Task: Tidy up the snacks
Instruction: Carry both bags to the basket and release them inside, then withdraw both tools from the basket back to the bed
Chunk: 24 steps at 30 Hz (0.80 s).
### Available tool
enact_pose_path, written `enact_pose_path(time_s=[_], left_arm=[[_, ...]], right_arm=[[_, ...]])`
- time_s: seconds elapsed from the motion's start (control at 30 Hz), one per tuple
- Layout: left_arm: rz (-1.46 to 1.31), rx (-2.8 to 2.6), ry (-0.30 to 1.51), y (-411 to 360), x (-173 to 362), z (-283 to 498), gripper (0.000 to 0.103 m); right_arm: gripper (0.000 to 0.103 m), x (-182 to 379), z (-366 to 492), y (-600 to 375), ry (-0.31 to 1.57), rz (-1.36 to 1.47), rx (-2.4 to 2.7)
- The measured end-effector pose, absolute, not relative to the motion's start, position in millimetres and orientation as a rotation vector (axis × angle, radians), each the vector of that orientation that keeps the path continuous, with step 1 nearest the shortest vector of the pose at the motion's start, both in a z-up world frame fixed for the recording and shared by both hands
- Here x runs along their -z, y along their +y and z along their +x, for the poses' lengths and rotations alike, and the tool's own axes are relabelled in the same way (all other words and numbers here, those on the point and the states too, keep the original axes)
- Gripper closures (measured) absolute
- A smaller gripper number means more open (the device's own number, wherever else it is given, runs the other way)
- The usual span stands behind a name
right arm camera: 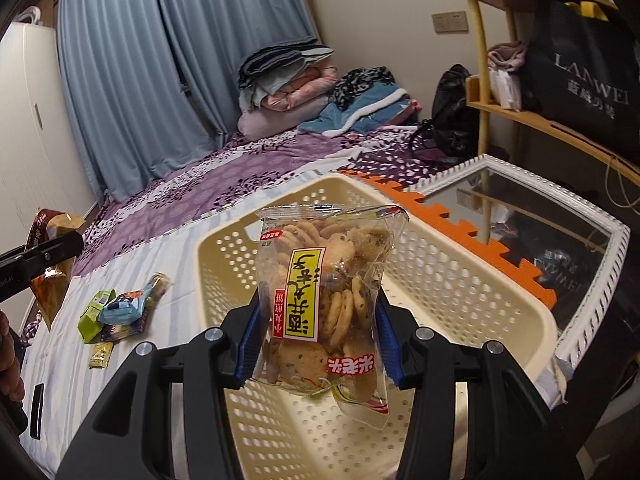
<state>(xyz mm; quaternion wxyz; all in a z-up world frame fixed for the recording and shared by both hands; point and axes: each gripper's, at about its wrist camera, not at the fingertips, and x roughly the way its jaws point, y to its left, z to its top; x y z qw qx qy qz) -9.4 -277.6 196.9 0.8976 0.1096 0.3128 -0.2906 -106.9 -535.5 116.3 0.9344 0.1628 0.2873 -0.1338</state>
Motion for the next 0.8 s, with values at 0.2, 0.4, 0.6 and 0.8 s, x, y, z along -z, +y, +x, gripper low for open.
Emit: enact_pose_path(time_s=[0.2, 0.4, 0.6, 0.8], left_arm=[[0.256, 0.707, 0.629, -328.7, -203.4, -17.7, 0.053], [0.263, 0.794, 0.616, -369.2, -209.5, -22.1, 0.053], [0.257, 0.858, 0.630, -396.0, -209.2, -25.7, 0.053], [0.237, 0.868, 0.623, -406.1, -206.7, -27.1, 0.005]], right_arm=[[0.039, -114.7, -119.3, -550.2, 0.568, 0.347, 0.319], [0.039, -117.8, -129.1, -561.7, 0.553, 0.343, 0.353], [0.039, -116.6, -131.6, -568.4, 0.555, 0.350, 0.372], [0.038, -115.2, -131.1, -567.8, 0.559, 0.343, 0.376]])
